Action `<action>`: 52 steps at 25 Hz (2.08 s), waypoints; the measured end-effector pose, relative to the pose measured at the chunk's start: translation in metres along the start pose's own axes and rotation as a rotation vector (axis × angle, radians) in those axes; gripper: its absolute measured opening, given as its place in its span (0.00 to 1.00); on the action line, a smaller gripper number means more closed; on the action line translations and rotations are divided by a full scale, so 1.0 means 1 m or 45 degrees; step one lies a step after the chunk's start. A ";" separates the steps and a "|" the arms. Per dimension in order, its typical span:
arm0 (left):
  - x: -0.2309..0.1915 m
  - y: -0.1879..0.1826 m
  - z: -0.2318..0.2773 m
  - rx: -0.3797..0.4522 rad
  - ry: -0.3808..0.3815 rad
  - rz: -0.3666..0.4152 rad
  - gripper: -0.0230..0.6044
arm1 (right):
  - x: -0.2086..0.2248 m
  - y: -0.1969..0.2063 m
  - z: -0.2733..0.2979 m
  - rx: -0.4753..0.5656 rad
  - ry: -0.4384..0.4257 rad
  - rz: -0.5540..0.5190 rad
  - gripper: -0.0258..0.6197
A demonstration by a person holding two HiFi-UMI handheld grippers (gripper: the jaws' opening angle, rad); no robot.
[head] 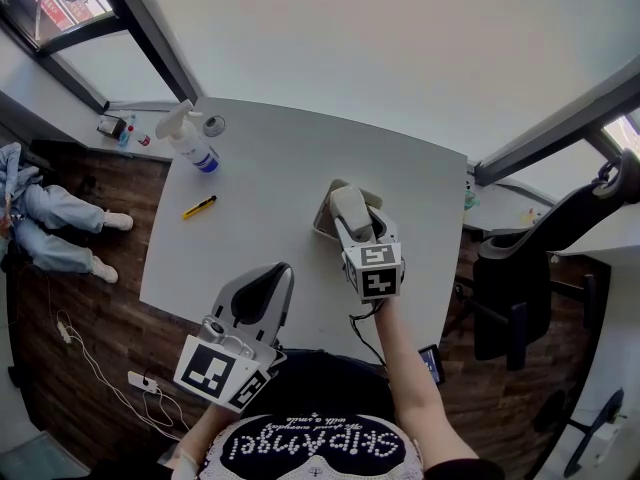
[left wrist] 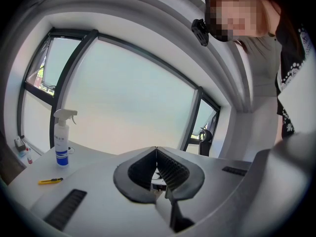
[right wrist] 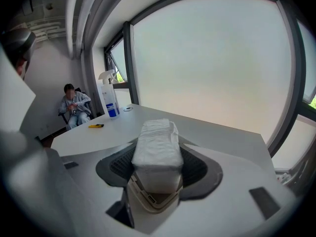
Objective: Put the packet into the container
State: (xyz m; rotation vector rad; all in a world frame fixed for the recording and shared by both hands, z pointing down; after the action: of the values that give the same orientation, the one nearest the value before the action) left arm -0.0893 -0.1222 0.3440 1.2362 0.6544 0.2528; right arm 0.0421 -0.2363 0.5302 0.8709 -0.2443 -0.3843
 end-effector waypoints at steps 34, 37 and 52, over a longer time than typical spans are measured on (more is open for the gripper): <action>0.021 -0.002 0.005 0.015 0.086 -0.008 0.05 | -0.010 0.013 0.001 0.003 0.115 0.008 0.44; 0.020 -0.002 0.004 0.015 0.080 -0.009 0.05 | -0.010 0.015 0.002 0.008 0.118 0.003 0.44; 0.017 0.003 0.009 0.002 0.072 -0.038 0.05 | -0.011 0.014 0.002 0.005 0.090 0.007 0.44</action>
State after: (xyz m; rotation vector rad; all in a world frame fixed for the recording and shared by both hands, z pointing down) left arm -0.0696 -0.1196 0.3427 1.2231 0.7216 0.2634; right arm 0.0346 -0.2256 0.5417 0.8862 -0.1820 -0.3475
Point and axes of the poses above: the fingertips, and each gripper's own axes: z forward along the fingers, x to its right, y out of its underside, the point moved 3 cm from there along -z, backward along the fingers, and after that the axes turned 3 degrees about y, right-handed, at the moved point
